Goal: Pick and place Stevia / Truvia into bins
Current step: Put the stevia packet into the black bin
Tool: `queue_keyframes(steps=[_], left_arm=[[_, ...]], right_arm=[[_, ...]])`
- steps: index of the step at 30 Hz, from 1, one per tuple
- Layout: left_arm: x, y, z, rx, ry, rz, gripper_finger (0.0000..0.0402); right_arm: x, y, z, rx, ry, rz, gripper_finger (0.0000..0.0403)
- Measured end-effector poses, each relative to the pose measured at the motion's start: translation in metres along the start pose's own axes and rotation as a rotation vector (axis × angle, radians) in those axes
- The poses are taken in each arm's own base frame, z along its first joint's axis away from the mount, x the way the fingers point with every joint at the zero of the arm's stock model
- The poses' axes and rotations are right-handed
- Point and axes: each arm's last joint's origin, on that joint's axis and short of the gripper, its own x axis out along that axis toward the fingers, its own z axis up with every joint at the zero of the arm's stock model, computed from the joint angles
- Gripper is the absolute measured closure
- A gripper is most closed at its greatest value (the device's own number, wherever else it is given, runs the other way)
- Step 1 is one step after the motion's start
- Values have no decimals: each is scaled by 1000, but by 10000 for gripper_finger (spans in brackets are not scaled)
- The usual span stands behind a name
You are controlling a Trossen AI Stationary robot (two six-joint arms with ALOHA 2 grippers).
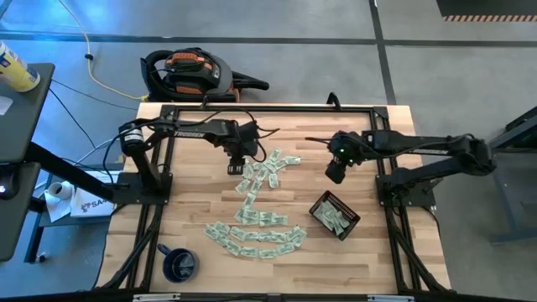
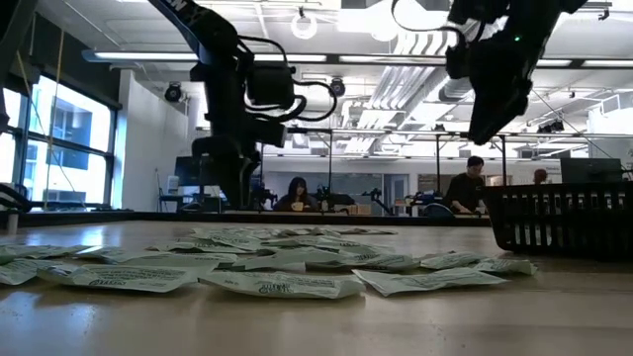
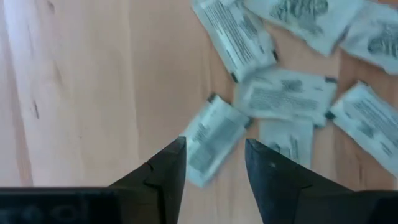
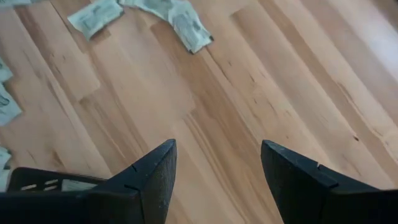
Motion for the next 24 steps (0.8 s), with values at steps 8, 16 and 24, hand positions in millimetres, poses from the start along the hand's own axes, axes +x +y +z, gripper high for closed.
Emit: queue_keyframes(steps=[8,16,24], left_arm=[[17,1,-13,56,-27,-17,197],[31,-1,-25,39,-59,-14,267],[29,1,-21,-70,-75,-5,381]], right_arm=[[13,6,7,-11,10,40,178],[13,7,7,-7,18,76,178],[6,21,0,-8,6,114,178]])
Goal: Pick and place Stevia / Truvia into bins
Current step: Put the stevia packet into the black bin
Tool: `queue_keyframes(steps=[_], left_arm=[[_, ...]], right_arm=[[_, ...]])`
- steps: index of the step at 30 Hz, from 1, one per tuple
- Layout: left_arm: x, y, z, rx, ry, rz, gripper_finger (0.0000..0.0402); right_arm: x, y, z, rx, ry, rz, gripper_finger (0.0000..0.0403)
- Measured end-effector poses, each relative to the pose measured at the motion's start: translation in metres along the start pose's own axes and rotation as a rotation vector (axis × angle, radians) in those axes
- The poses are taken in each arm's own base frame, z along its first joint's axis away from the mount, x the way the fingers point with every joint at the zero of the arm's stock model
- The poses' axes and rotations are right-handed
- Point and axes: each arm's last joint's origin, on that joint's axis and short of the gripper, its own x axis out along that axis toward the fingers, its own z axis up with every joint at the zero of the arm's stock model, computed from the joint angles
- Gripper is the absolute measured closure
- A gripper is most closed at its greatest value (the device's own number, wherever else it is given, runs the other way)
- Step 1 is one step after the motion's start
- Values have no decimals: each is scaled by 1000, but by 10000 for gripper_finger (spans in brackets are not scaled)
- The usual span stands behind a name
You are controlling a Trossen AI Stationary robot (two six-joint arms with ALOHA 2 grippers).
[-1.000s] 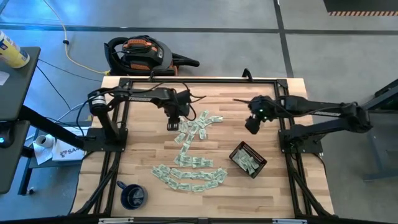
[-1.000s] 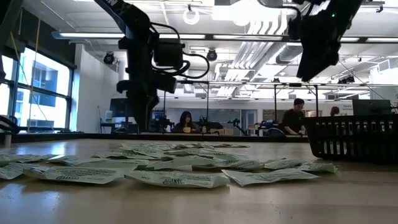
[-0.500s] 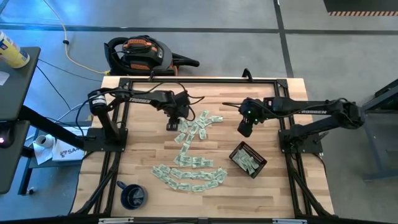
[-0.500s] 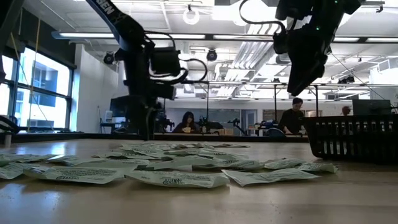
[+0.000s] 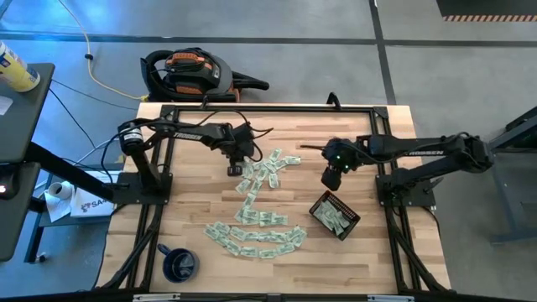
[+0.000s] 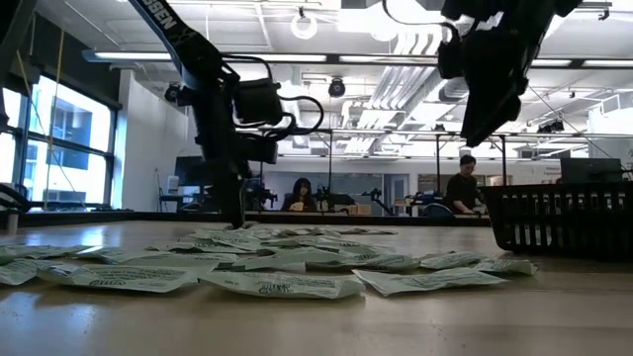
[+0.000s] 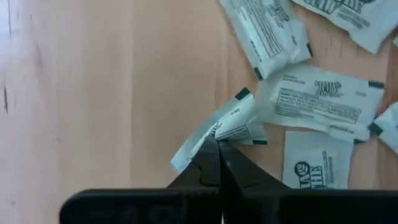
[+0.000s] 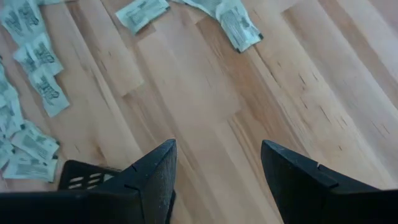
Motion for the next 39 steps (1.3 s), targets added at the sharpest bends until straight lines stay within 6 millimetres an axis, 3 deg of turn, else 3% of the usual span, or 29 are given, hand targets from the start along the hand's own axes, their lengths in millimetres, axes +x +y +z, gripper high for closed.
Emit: queue_keyframes(steps=[5,8,14,16,19,22,26,31,35,39], left_arm=[[-16,-5,17,-46,-4,-17,355],[-40,-16,38,-18,-82,-24,374],[-83,-57,102,121,-523,-171,374],[-88,-69,124,155,-712,-201,364],[-72,-83,146,157,-830,-259,364],[-49,-101,164,159,-803,-375,380],[-29,-145,183,234,-775,-473,381],[-21,-191,208,288,-762,-362,350],[-6,-201,231,228,-742,-295,354],[12,-195,249,147,-706,-221,376]], right_arm=[[-14,12,-8,53,-78,-14,178],[-25,19,-15,111,-148,-23,178],[-51,28,-25,290,-357,-17,178],[-60,30,-27,353,-453,-13,178],[-73,29,-30,450,-570,-3,178],[-81,27,-33,509,-617,22,178],[-88,24,-35,540,-630,63,178],[-94,22,-37,510,-629,91,178],[-95,21,-38,447,-620,84,178],[-96,22,-39,392,-592,107,178]])
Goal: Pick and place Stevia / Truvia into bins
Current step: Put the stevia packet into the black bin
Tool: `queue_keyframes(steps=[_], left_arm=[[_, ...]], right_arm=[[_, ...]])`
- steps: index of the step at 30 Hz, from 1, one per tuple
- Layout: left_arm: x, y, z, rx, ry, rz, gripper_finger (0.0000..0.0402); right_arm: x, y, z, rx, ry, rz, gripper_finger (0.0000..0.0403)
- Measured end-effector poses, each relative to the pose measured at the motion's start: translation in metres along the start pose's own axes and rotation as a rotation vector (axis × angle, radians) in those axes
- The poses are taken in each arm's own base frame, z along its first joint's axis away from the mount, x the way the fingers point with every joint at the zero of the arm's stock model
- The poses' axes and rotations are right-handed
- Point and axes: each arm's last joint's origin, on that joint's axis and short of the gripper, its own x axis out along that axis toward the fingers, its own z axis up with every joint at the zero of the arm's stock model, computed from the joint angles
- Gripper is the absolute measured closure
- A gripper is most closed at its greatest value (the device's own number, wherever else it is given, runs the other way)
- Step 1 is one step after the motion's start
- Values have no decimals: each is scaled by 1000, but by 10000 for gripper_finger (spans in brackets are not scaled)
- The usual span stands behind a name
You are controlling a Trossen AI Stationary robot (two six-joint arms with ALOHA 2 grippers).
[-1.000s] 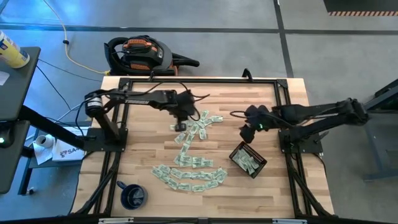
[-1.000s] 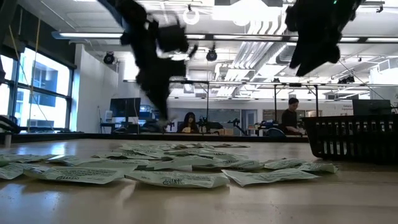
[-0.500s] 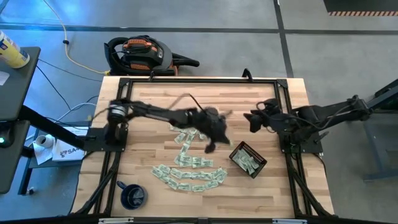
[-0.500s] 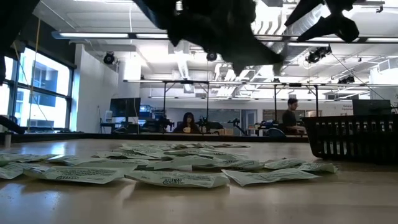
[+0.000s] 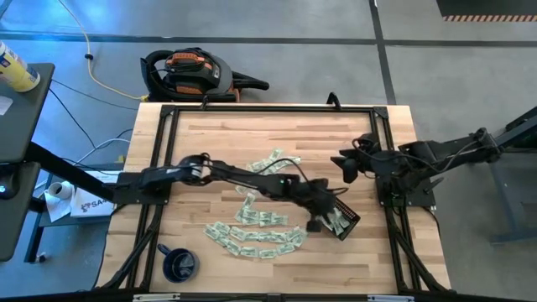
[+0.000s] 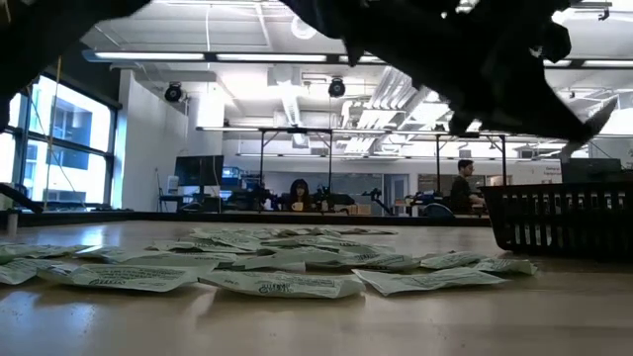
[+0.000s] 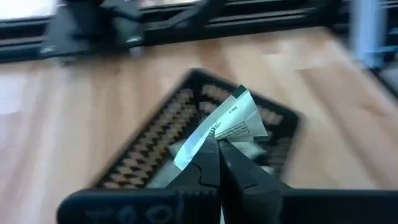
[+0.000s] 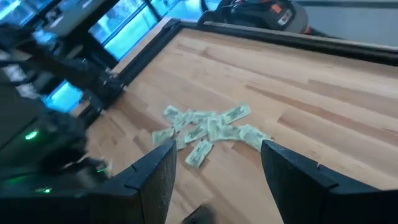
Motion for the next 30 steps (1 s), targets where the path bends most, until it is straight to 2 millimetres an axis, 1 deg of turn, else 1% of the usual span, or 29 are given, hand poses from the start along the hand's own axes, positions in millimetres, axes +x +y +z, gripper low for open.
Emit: queue_keyframes(steps=[2,3,4,10,12,14,16,18,20,21,22,24,26,28,30], left_arm=[[5,7,1,-22,20,51,375],[4,8,-1,-37,60,60,367],[3,9,0,-51,63,69,354],[-6,3,0,-98,152,101,226],[-14,1,3,-115,219,92,188],[-25,1,7,-131,312,97,159],[-35,2,8,-126,401,147,143],[-49,8,5,-100,513,229,139],[-58,20,3,-95,569,287,147],[-65,30,3,-110,601,310,153],[-72,43,0,-136,644,335,161],[-80,68,-3,-198,673,370,176],[-88,93,-13,-257,733,383,187],[-93,119,-17,-318,722,369,193],[-98,143,-20,-412,680,318,195]], right_arm=[[-2,1,-2,-18,23,21,178],[-3,1,-3,-24,32,29,178],[-4,1,-4,-31,40,34,178],[-15,-3,-6,-60,33,46,178],[-19,-6,-5,-67,21,38,178],[-22,-9,-4,-65,11,37,178],[-25,-13,-3,-65,8,34,178],[-28,-16,-2,-65,1,29,178],[-31,-20,-1,-67,-7,15,178],[-32,-22,-1,-67,-13,10,178],[-33,-23,0,-67,-18,5,178],[-34,-24,0,-65,-30,-4,178],[-34,-25,1,-62,-42,-9,178],[-34,-25,1,-60,-44,-13,178],[-33,-25,1,-47,-42,-23,178]])
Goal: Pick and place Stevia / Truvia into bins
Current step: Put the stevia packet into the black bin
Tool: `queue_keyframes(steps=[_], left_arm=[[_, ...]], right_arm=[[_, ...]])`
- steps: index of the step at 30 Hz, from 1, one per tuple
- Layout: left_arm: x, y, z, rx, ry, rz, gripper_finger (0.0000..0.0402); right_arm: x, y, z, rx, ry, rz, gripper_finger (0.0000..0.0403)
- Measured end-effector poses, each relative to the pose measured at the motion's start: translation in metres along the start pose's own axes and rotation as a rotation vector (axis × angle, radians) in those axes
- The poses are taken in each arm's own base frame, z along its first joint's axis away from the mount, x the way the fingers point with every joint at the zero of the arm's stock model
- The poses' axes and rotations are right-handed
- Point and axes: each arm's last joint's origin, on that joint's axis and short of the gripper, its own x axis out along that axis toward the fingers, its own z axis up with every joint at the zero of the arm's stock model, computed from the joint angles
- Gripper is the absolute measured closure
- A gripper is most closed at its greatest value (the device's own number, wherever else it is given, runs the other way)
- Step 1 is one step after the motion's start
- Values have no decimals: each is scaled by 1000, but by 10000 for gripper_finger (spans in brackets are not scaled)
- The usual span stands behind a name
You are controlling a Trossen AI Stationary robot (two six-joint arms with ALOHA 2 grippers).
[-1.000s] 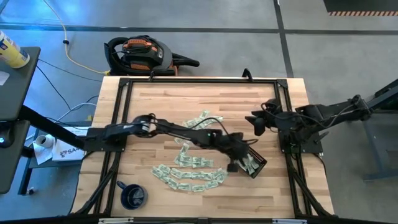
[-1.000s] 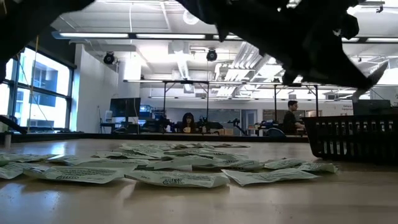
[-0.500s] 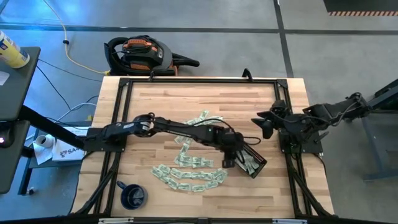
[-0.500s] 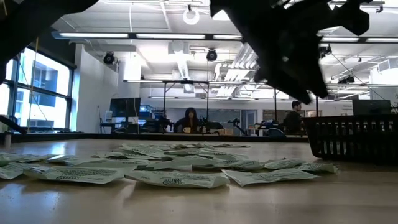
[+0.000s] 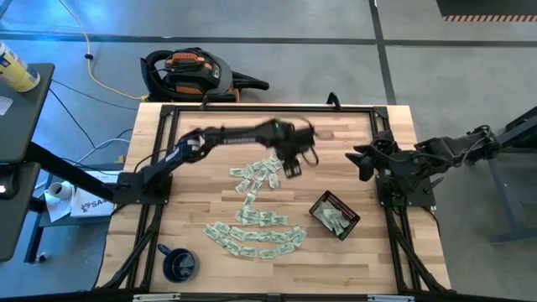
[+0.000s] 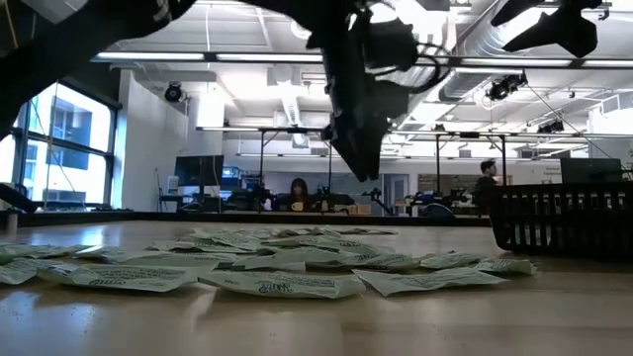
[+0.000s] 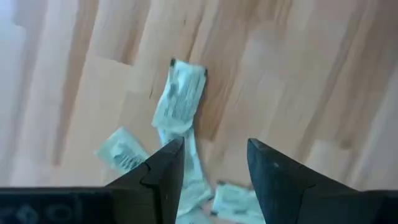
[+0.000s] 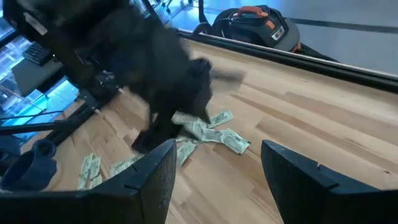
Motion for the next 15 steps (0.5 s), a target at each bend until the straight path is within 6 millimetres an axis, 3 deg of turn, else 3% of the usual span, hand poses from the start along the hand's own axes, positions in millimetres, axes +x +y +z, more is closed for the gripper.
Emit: queue_keyframes(steps=[3,5,10,15], left_arm=[[6,28,7,-76,-24,-126,192],[6,37,8,-33,-32,-128,187],[22,30,10,192,-57,-112,173],[46,22,15,241,-86,-95,170]], right_arm=[[0,-2,-1,18,12,-17,178],[0,-3,-2,30,16,-24,178],[1,-2,-2,38,17,-32,178],[4,-2,-3,51,18,-55,178]])
